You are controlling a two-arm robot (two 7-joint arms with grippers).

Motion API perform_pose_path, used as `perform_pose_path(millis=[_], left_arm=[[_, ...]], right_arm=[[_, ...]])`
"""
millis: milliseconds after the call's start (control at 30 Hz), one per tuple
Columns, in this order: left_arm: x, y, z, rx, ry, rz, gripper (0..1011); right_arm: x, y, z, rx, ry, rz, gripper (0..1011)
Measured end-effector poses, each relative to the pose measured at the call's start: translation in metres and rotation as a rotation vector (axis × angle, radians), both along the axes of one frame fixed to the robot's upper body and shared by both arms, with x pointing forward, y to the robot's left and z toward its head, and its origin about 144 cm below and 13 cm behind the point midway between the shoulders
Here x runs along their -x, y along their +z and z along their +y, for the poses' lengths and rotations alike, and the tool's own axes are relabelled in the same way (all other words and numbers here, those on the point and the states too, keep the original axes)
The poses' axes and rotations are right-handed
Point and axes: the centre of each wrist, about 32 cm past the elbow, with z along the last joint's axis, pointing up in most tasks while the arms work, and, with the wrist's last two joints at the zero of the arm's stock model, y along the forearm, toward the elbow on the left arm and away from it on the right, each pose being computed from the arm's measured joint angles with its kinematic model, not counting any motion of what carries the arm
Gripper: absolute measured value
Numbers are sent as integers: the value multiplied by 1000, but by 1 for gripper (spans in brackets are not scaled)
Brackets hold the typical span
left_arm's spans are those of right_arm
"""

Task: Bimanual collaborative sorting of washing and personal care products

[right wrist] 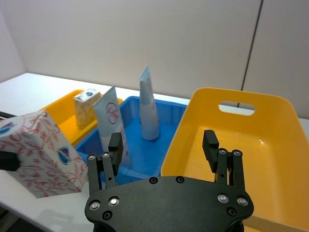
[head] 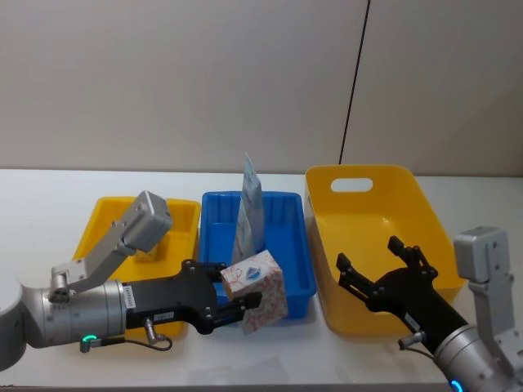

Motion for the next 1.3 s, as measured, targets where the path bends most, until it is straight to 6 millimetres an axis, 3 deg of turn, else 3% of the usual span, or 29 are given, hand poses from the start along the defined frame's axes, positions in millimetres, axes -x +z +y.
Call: perform_pose_path(millis=[900, 1300], left_arm=[[-1, -1, -1, -3, -15, -3, 413], [-1, -1, -1, -3, -16, -3, 413]], right_arm=[[-13, 39, -62, 33, 385, 158, 1000], [-13, 46, -79, 82, 494, 191, 1000]])
